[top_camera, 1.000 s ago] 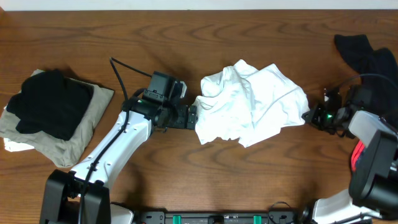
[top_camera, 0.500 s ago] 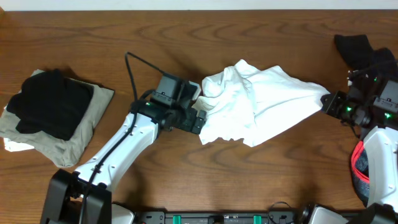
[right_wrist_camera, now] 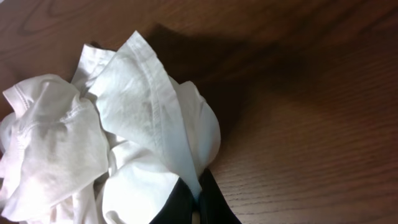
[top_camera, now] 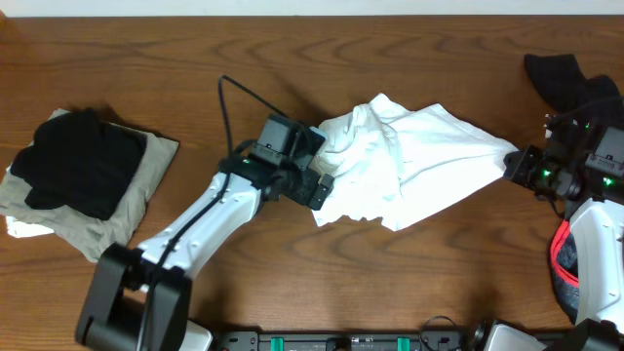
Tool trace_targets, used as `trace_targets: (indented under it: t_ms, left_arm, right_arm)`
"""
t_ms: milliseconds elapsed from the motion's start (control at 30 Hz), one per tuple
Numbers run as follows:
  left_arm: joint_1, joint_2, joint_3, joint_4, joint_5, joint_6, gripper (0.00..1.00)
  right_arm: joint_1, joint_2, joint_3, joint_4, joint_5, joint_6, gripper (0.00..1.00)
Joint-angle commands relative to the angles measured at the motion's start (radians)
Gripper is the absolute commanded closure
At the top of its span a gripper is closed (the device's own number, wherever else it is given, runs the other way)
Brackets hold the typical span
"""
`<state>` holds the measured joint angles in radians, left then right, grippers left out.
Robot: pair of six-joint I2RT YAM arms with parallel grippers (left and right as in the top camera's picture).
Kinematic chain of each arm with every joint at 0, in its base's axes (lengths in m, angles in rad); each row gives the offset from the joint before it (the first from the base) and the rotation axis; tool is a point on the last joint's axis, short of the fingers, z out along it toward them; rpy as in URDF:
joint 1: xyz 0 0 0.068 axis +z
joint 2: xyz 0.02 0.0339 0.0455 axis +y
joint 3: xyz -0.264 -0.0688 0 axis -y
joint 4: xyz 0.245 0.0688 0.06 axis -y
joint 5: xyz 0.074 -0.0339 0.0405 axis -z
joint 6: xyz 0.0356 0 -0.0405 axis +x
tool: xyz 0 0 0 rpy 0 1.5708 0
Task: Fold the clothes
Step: 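Grasp the T-shirt's left edge with the left gripper, right edge with right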
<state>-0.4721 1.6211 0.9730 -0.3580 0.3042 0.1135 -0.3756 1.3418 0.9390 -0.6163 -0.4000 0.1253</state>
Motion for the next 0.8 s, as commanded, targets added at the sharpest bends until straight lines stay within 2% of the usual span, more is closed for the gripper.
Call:
trace_targets:
  t_ms: [0,67,267,367,500,667,767]
  left_arm:
    - [-0.02,0.036,-0.001,0.017,-0.002,0.059,0.04]
    - [-0.023,0.043,-0.001,0.033,-0.002,0.063,0.09]
    - [-0.023,0.043,-0.001,0.077,-0.002,0.063,0.35]
    - [-0.023,0.043,-0.001,0.084,-0.002,0.063,0.44]
    - [-0.023,0.044,-0.001,0.093,-0.002,0.063,0.45]
    - [-0.023,0.045,-0.001,0.119,-0.047,0.062,0.27]
    - [-0.023,0.045,-0.001,0.129,-0.08,0.063,0.25]
  right_arm:
    - [0.023,-0.008,0.01,-0.001,0.008,0.004,0.99]
    - [0.023,-0.008,0.01,-0.001,0.01,0.004,0.99]
    - [0.023,-0.008,0.01,-0.001,0.012,0.003,0.99]
    - [0.023,-0.008,0.01,-0.001,0.012,0.003,0.99]
    - [0.023,-0.008,0.01,-0.001,0.011,0.004,0.99]
    - [0.023,-0.008,0.01,-0.004,0.011,0.004,0.99]
    - [0.023,-0.008,0.01,-0.005,0.011,0.004,0.99]
